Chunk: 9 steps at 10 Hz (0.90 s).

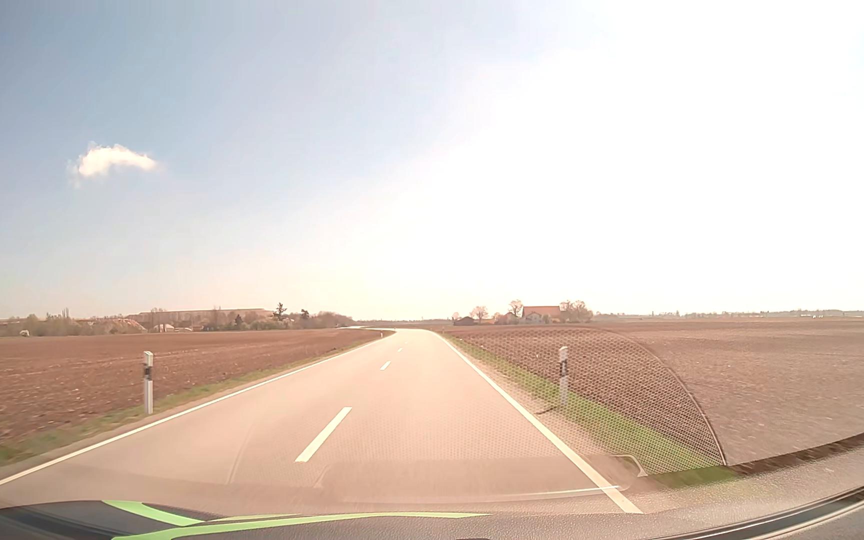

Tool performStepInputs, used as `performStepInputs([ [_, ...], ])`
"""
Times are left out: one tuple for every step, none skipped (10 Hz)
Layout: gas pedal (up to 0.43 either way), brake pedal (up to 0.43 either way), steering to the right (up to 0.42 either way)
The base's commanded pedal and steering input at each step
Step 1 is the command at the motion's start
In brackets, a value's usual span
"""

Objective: Follow the waypoints while adhering to traffic rules and regulations

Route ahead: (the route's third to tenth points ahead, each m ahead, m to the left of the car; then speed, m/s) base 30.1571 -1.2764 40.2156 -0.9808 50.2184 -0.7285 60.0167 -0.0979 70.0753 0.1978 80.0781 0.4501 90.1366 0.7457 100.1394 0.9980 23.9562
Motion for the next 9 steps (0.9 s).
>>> performStepInputs([
  [0.169, 0.0, -0.001],
  [0.157, 0.0, -0.001],
  [0.157, 0.0, -0.001],
  [0.15, 0.0, -0.002],
  [0.138, 0.0, -0.003],
  [0.138, 0.0, -0.003],
  [0.138, 0.0, -0.004],
  [0.13, 0.0, -0.004],
  [0.13, 0.0, -0.004],
])
